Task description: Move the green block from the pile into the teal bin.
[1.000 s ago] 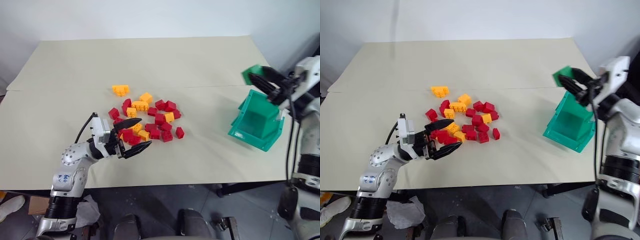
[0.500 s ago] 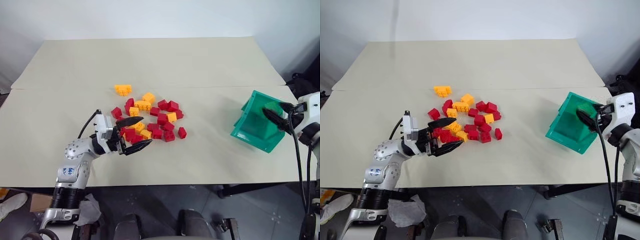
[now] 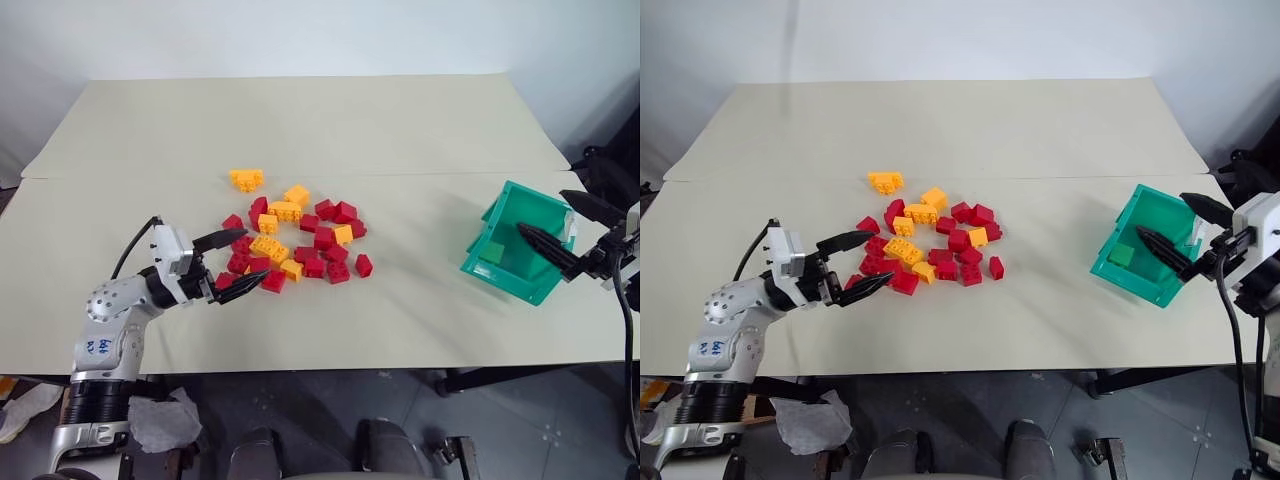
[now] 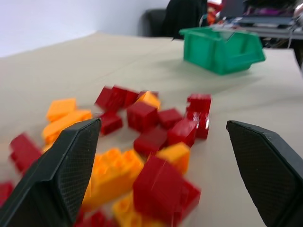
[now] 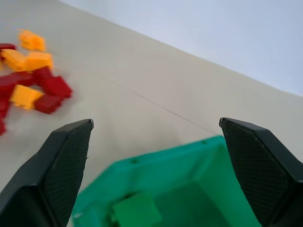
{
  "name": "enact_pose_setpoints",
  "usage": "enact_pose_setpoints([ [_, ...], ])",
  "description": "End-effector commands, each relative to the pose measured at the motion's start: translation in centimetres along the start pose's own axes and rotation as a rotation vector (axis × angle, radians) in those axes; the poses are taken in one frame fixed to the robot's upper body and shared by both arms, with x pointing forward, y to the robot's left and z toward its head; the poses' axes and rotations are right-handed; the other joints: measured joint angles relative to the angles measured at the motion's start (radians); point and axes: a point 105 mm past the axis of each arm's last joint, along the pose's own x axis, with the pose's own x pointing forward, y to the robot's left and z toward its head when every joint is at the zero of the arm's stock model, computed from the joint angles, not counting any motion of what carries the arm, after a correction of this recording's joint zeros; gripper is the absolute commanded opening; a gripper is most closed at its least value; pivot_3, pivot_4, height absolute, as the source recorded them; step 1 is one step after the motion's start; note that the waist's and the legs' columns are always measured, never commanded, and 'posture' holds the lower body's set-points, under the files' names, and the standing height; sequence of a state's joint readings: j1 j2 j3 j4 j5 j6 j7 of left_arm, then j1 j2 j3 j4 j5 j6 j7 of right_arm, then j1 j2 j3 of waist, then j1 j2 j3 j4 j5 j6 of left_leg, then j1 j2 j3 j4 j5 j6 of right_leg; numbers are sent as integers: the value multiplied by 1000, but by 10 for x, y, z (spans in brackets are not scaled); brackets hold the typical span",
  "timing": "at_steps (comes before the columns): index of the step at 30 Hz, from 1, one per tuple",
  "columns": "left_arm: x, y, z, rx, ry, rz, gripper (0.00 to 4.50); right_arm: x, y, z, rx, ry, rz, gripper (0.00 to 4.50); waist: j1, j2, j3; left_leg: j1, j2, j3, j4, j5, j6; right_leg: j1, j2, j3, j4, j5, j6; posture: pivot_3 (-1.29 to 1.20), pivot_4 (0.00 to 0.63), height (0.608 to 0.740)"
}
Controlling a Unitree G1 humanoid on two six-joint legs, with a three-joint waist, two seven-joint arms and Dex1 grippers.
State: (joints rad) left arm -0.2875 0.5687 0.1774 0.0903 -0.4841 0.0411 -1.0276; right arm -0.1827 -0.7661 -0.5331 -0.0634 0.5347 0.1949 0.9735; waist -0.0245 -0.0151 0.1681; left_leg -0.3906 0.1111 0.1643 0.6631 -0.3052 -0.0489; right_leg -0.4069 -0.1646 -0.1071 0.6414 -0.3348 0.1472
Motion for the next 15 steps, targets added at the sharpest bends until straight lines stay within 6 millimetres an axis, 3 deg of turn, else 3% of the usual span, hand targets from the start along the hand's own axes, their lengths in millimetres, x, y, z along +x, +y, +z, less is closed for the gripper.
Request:
enact_pose_setpoints([
  [1, -12, 4, 2, 52, 33, 36, 4500, -1, 35, 16, -13, -68, 136, 4470, 1, 0, 0, 0, 0, 0, 0, 0, 0, 0, 0, 0, 0, 0, 0, 0, 150, 740],
  [2, -15, 5, 0, 55, 47, 45, 4500, -2, 44, 15, 10, -65, 176, 4470, 2, 0, 0, 0, 0, 0, 0, 0, 0, 0, 0, 0, 0, 0, 0, 0, 150, 740],
  [4, -23, 2, -6, 42, 83, 55, 4500, -15, 82, 0, 72, 16, 394, 4470, 6, -1, 0, 0, 0, -1, 0, 0, 0, 0, 0, 0, 0, 0, 0, 0, 150, 740],
  [6, -26, 1, -7, 36, 94, 57, 4500, -22, 96, -6, 97, 48, 478, 4470, 17, -1, 0, 0, 0, -1, -1, -1, 0, 1, 0, -1, 0, 0, 0, 0, 150, 740],
  [10, -50, -4, -19, 93, 169, 121, 4500, -38, 96, -39, 56, 94, 421, 4470, 19, -3, 0, 1, 0, 0, 1, -1, 1, 3, 0, 0, -7, 0, 0, 0, 150, 740],
  [15, -57, -10, -19, 80, 178, 134, 4500, -34, 90, -44, 47, 51, 345, 4470, 21, -3, 0, 4, 0, 0, 2, -1, 1, 6, 0, -1, -9, 0, 0, 0, 150, 740],
])
